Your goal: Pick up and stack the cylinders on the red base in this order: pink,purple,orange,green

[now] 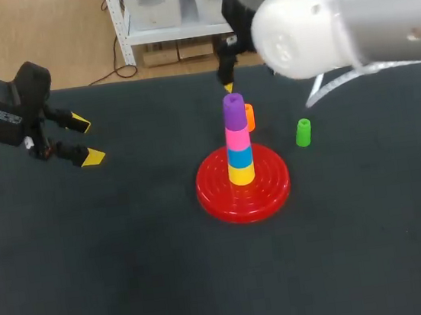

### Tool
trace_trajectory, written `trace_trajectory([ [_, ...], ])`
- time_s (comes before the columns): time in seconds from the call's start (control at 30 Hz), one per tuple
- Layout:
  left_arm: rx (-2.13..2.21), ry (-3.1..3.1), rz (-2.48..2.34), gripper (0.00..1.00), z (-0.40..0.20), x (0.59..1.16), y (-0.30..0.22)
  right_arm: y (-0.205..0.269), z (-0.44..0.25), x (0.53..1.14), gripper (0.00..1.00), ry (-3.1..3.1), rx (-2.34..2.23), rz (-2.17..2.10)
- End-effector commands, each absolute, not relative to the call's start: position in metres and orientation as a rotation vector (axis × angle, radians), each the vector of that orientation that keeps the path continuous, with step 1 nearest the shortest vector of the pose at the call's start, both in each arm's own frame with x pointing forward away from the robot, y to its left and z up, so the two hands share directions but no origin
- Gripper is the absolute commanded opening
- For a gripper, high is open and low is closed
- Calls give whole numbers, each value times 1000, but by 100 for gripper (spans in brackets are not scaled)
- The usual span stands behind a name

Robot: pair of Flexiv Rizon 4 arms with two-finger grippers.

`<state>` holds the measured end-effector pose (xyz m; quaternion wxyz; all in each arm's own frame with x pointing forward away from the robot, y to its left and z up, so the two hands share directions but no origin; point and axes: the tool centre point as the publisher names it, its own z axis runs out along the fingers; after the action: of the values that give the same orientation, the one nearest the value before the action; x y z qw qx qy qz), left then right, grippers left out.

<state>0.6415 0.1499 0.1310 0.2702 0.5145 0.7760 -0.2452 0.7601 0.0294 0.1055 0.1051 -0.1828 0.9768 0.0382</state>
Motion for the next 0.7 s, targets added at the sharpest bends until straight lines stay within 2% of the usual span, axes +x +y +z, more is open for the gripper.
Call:
trace_trajectory([
  [0.03,1386,2087,-661,100,130,641,151,34,81,770,100,2933,-539,86],
  [0.4,1386,2087,-661,100,130,641,151,25,47,767,100,3000,-502,55],
  [0.7,1386,2087,-661,100,130,641,151,21,48,768,100,2951,-461,101],
])
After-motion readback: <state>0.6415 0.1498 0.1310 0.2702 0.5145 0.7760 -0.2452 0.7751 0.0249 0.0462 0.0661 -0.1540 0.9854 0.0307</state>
